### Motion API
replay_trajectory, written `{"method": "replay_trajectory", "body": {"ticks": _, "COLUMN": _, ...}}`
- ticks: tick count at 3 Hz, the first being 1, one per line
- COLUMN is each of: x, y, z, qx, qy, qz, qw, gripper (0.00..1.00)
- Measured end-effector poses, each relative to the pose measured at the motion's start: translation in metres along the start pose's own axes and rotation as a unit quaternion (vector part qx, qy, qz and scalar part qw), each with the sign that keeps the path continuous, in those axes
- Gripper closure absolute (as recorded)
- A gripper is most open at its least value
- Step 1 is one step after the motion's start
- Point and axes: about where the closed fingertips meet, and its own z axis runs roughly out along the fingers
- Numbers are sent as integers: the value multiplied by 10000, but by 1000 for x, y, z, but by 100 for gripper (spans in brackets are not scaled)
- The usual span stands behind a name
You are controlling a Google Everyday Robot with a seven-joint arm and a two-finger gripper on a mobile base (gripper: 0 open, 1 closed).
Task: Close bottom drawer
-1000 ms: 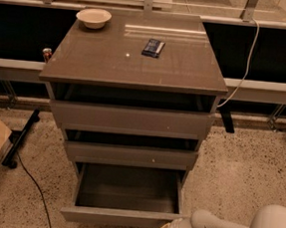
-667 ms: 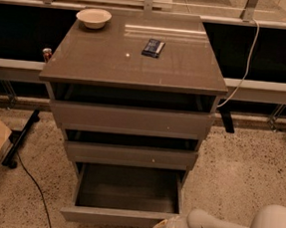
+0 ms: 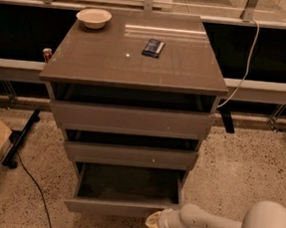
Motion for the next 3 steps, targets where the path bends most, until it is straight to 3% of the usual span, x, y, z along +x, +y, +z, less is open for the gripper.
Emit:
{"method": "replay_trajectory", "body": {"ticks": 1, "x": -29, "y": -31, "z": 12, "qx": 302, "qy": -125, "qz": -296, "qw": 9990, "gripper": 100}}
{"method": "replay_trajectory", "body": {"ticks": 3, "x": -63, "y": -77, "z": 14, "qx": 734, "qy": -274, "qz": -577, "qw": 9953, "gripper": 100}}
